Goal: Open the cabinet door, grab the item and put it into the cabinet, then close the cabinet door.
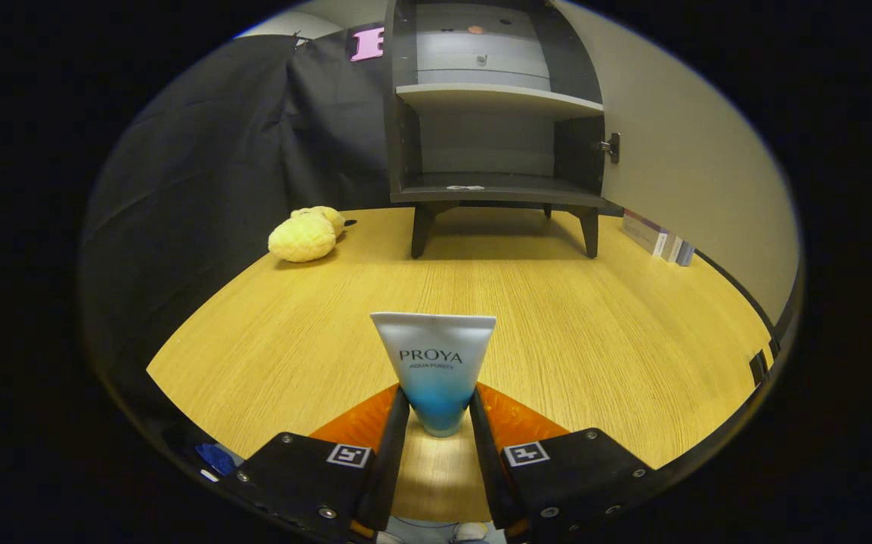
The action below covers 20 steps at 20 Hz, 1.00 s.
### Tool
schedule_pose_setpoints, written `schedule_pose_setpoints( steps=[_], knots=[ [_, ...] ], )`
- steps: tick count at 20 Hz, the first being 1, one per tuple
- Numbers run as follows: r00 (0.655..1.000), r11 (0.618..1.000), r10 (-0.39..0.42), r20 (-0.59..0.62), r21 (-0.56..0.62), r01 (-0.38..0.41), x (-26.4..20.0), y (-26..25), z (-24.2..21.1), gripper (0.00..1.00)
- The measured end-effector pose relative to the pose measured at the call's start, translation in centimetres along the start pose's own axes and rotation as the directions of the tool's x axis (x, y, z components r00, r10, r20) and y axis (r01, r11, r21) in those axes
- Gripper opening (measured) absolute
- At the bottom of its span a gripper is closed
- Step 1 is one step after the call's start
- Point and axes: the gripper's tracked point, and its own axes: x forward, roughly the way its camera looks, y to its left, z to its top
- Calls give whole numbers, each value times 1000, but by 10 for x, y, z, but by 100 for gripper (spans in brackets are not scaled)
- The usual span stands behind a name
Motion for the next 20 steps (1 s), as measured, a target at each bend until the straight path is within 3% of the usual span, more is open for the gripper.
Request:
schedule_pose_setpoints(
  steps=[4, 12, 20],
  knots=[
    [1000, 1000, -12, 11, -22, 12, -6, -9, 35, 50],
    [988, 1000, -24, 151, -3, 25, -24, -30, 161, 49],
    [976, 1000, -5, 218, 1, 5, -31, -49, 258, 50]
  ],
)
